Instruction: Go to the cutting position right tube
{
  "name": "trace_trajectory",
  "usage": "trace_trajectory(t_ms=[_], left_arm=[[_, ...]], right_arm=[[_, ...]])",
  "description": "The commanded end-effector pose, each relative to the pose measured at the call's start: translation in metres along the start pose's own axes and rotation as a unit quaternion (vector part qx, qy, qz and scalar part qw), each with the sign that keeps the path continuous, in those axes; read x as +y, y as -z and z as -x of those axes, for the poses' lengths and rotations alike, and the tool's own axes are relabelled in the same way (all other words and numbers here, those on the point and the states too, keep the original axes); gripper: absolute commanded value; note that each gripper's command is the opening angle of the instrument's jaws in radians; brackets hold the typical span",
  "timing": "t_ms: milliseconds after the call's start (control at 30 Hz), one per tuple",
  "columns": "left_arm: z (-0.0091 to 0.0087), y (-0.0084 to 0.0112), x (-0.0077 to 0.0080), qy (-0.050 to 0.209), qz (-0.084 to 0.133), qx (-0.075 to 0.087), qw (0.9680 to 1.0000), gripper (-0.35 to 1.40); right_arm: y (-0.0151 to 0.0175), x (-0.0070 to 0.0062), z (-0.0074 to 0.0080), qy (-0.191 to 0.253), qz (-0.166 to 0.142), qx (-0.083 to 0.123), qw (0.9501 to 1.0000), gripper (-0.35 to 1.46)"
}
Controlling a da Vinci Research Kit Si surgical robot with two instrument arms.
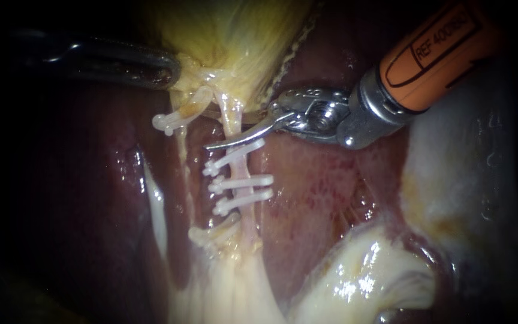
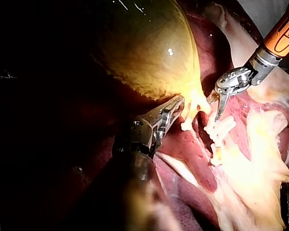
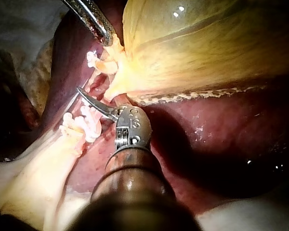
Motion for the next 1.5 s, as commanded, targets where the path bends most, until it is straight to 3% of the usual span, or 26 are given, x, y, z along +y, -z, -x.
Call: trace_trajectory(t_ms=[33,467,633,933,1233,1433,1500], left_arm=[[0.0000,0.0000,-0.0001,0.000,0.003,0.000,1.0000,-0.35],[-0.0001,-0.0001,0.0000,0.000,0.003,0.000,1.0000,-0.35],[-0.0002,0.0000,0.0001,0.000,0.003,0.000,1.0000,-0.35],[-0.0002,0.0001,0.0001,-0.001,0.002,0.000,1.0000,-0.35],[-0.0002,0.0002,0.0002,-0.001,0.002,0.000,1.0000,-0.35],[-0.0002,0.0001,0.0001,-0.001,0.002,0.000,1.0000,-0.35],[-0.0002,0.0001,0.0001,-0.001,0.002,0.000,1.0000,-0.35]], right_arm=[[0.0000,0.0000,0.0000,0.000,0.000,0.000,1.0000,1.45],[0.0009,0.0000,0.0004,0.001,-0.001,-0.002,1.0000,1.45],[0.0021,-0.0001,0.0015,0.002,0.002,-0.022,0.9998,1.42],[0.0029,-0.0009,0.0034,-0.019,-0.015,-0.034,0.9991,1.42],[0.0015,-0.0019,0.0059,-0.046,-0.037,-0.062,0.9963,1.38],[-0.0004,-0.0023,0.0068,-0.052,-0.042,-0.069,0.9954,1.40],[-0.0008,-0.0023,0.0066,-0.052,-0.044,-0.062,0.9957,1.40]])
